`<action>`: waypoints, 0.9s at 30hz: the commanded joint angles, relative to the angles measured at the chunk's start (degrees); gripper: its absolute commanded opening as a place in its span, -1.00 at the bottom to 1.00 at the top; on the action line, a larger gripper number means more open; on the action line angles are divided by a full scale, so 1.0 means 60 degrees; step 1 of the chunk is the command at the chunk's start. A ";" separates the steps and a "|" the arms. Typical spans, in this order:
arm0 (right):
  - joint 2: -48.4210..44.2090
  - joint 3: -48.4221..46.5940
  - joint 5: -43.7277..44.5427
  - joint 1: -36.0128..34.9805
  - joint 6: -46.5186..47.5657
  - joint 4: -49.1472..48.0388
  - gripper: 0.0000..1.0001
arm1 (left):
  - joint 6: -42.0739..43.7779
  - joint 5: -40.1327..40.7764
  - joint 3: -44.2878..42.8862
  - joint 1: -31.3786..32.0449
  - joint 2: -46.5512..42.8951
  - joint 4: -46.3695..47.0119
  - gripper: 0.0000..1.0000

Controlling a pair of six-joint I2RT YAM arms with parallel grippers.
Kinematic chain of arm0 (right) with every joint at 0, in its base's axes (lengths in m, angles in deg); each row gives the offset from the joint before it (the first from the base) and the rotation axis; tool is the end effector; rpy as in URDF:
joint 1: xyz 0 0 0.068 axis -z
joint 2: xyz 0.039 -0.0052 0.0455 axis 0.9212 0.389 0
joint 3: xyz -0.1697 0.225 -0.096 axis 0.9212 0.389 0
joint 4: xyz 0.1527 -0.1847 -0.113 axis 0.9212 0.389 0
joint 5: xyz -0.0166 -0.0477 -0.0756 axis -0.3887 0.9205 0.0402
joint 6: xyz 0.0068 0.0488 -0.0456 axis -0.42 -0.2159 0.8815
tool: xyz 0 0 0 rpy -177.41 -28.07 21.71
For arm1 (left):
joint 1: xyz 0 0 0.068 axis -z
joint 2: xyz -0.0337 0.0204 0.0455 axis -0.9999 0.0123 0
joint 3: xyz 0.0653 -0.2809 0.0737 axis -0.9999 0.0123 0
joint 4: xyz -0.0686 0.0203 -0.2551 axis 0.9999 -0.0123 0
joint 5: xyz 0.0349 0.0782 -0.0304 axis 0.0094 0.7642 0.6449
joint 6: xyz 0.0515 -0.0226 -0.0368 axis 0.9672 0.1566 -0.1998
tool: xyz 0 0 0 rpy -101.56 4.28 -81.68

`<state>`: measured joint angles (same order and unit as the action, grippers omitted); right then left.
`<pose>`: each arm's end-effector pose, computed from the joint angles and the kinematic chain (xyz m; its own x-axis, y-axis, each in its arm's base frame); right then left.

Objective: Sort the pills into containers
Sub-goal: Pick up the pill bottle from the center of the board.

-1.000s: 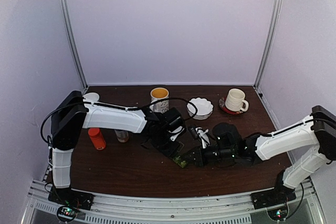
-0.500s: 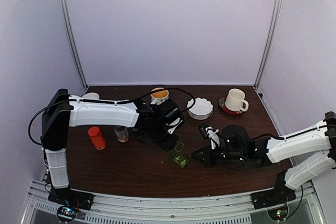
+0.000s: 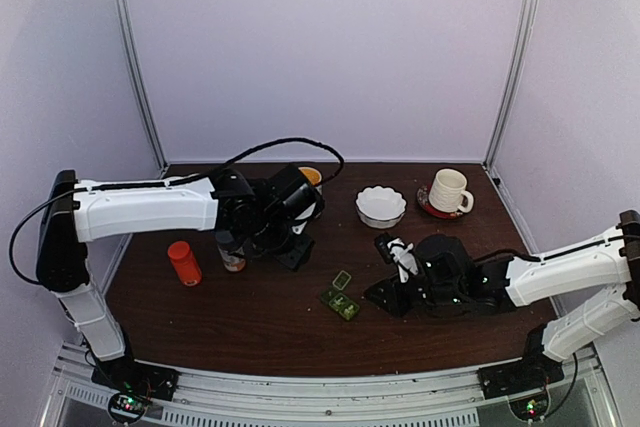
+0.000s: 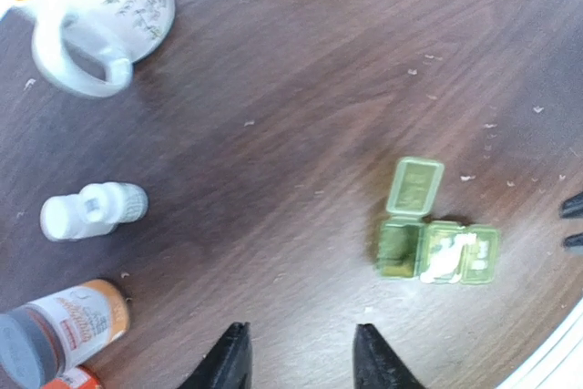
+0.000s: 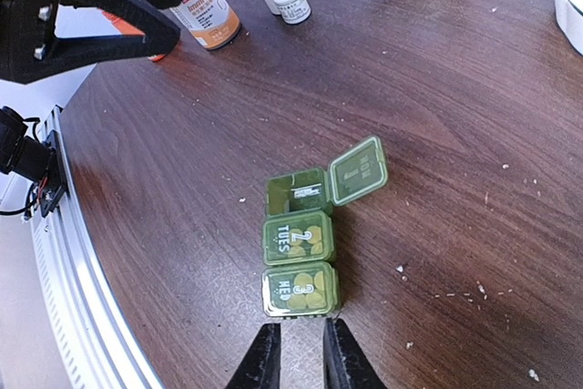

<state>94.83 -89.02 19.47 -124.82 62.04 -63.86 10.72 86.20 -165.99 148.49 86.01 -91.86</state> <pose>0.1370 0.2320 0.1868 -0.6880 -0.2223 -0.6908 -0.6563 0.5969 0.4616 0.2081 -0.3283 0.2614 -0.7543 0.4236 -0.5016 0.5153 0.8554 -0.0525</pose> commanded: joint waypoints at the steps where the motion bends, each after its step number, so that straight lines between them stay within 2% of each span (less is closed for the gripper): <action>1: 0.0142 -0.0419 0.0272 0.0024 0.0367 0.0212 -0.60 | -0.0199 0.0917 0.0214 -0.0371 -0.0654 -0.0621 0.03; 9: 0.0354 -0.0814 -0.0074 0.0024 0.0510 0.0138 -0.55 | -0.0058 0.1165 0.0958 -0.1530 -0.1760 -0.1119 0.93; 15: 0.0358 -0.0893 -0.0131 0.0024 0.0581 0.0175 -0.49 | 0.0411 0.1082 0.1116 -0.2565 -0.2133 -0.1294 0.95; 27: 0.0136 -0.0679 -0.0048 0.0023 0.0566 0.0234 -0.49 | 0.1197 0.0051 0.1098 -0.3744 -0.1281 -0.1132 0.95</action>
<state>96.60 -92.97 18.94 -124.82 64.79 -62.52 15.49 90.31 -159.76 127.23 76.90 -99.18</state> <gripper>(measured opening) 0.257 0.976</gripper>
